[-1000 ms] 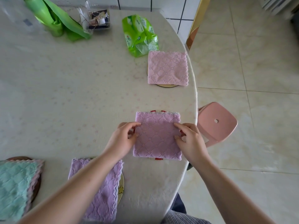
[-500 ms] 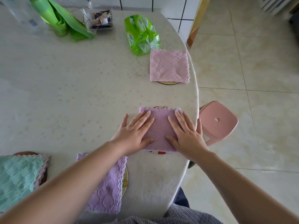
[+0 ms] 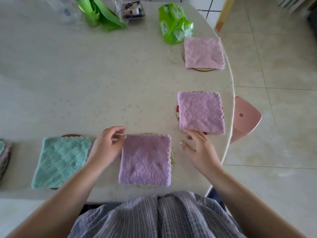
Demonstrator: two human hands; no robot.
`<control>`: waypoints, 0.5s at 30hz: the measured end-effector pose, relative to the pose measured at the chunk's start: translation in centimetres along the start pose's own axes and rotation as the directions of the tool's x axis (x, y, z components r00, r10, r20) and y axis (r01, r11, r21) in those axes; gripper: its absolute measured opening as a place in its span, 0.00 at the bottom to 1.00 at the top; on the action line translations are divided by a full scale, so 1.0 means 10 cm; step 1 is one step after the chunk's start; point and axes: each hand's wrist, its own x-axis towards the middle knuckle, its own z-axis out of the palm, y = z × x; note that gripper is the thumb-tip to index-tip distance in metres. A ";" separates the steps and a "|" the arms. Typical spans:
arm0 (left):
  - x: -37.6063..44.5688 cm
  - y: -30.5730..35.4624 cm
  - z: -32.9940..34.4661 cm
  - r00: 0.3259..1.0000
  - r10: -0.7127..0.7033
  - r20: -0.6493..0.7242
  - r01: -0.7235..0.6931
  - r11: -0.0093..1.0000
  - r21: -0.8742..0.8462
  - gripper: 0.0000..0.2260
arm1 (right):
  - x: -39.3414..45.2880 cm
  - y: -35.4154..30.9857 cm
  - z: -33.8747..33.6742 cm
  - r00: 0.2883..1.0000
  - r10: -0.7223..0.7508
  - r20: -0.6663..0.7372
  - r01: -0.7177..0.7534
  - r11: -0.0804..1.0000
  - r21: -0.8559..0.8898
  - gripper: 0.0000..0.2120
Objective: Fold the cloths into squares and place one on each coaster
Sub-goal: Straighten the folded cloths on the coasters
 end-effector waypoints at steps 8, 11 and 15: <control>-0.35 -0.25 -0.14 0.979 -0.035 0.200 0.036 0.999 0.001 0.06 | -0.31 -0.30 0.50 0.979 0.195 0.058 -0.200 0.973 0.111 0.18; -0.39 -0.24 -0.13 0.963 0.028 0.270 -0.008 0.997 -0.073 0.12 | -0.31 -0.34 0.56 0.985 0.155 0.072 -0.159 0.986 0.055 0.23; -0.39 -0.21 -0.11 0.934 0.102 0.341 -0.113 0.994 0.012 0.22 | -0.28 -0.38 0.59 0.990 0.132 0.045 -0.133 0.991 0.030 0.23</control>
